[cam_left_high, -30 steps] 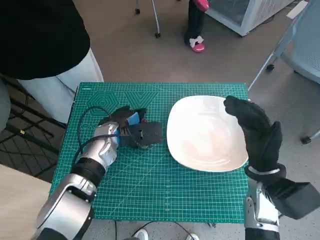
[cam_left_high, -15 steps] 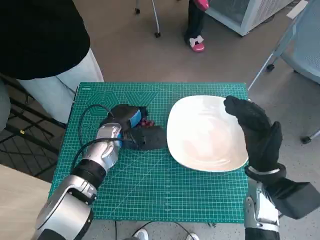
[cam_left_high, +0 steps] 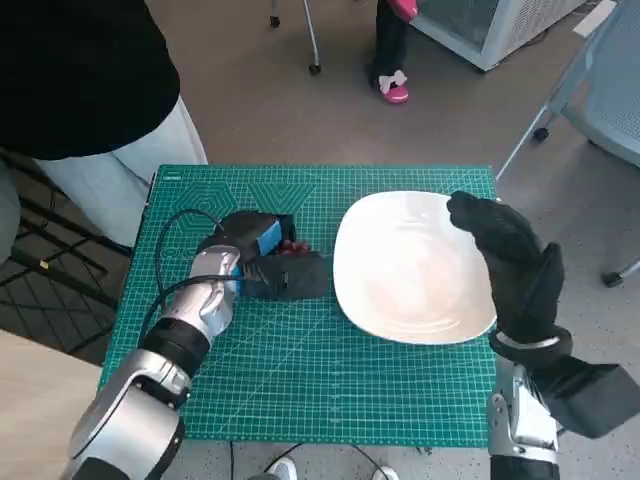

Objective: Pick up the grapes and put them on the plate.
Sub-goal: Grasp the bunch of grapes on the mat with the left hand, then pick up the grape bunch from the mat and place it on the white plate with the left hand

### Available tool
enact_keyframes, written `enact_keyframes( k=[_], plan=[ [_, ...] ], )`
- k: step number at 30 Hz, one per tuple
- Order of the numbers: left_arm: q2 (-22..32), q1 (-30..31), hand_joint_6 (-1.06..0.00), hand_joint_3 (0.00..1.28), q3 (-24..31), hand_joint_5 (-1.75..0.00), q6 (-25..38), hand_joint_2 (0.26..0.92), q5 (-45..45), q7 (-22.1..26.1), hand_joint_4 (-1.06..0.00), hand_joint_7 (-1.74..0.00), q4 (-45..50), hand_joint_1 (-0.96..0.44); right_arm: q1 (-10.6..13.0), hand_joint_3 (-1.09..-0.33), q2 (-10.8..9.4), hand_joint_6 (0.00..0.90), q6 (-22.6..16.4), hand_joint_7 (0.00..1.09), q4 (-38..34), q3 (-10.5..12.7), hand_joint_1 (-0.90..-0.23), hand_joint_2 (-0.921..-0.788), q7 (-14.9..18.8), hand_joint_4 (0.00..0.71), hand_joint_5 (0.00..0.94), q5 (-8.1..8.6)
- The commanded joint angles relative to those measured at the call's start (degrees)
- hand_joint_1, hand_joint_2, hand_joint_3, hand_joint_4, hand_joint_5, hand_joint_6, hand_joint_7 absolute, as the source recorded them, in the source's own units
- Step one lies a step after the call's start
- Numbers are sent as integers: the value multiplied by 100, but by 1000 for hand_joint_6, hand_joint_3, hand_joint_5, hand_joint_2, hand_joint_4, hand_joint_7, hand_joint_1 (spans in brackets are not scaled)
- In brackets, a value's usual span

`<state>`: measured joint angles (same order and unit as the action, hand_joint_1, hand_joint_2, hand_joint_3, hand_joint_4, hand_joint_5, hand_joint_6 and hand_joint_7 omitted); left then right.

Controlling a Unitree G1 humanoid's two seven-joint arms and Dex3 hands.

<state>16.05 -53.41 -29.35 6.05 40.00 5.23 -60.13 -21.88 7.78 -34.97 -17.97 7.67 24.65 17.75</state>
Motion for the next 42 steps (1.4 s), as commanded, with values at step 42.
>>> enact_keyframes(
  k=[42],
  plan=[
    [865, 782, -592, 115, 608, -1331, 814, 920, -84, 1009, -634, -1083, 4071, 1, -151, -857, -31, 2, -139, 435, -425, 28, -638, -921, 84, 400, 1, 29]
  ],
)
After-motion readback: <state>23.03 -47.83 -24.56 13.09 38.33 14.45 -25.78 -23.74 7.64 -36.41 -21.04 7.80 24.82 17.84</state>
